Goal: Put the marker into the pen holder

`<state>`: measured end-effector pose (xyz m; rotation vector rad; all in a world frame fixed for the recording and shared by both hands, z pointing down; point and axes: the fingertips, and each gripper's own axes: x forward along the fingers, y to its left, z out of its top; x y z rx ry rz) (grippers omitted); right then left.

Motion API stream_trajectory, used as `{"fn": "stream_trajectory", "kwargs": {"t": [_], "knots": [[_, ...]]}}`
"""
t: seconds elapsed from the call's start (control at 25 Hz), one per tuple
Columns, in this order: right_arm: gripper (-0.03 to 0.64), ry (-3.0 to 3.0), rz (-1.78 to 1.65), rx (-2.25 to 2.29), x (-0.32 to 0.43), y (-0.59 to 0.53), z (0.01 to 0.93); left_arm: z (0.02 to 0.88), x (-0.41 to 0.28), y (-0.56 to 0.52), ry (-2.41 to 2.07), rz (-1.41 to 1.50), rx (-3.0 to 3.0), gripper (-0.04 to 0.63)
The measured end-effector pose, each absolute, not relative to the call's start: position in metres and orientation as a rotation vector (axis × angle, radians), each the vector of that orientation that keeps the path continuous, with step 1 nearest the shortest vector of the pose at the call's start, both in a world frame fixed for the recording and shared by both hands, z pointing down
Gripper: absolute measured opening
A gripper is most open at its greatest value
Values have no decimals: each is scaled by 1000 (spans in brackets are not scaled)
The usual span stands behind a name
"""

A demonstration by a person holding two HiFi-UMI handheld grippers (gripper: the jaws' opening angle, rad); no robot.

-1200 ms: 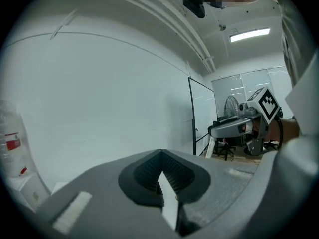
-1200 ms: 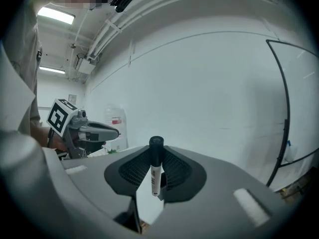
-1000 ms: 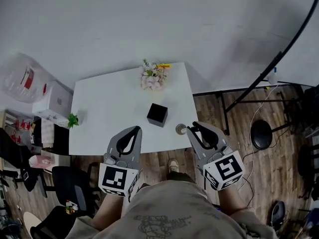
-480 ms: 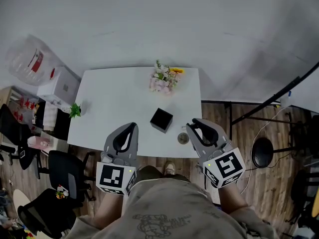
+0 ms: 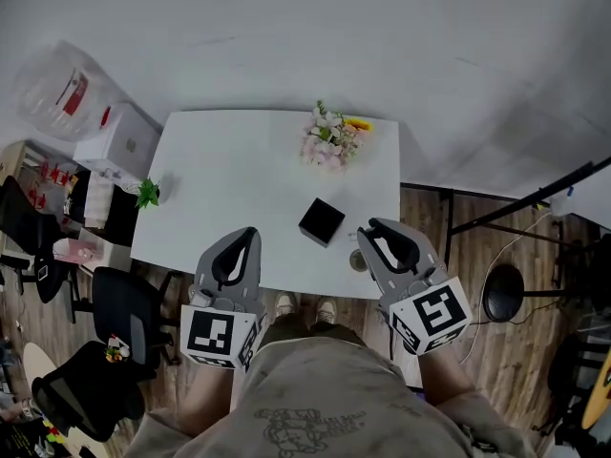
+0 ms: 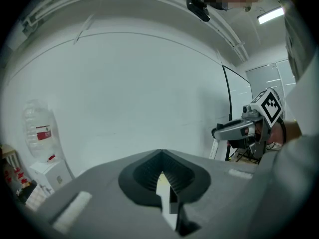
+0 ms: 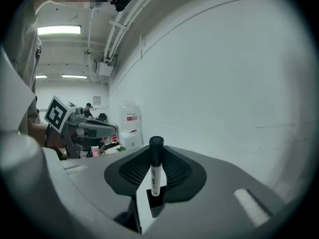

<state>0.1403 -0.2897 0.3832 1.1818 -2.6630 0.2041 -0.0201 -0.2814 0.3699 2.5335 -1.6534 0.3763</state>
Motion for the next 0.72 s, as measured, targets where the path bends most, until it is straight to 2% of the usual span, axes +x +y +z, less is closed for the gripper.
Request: {"fn": "stream_trajectory", "kwargs": {"t": [0.72], "knots": [[101, -2497, 296, 1370, 111, -322, 401, 389, -16, -324, -1322, 354, 2710, 2]]}}
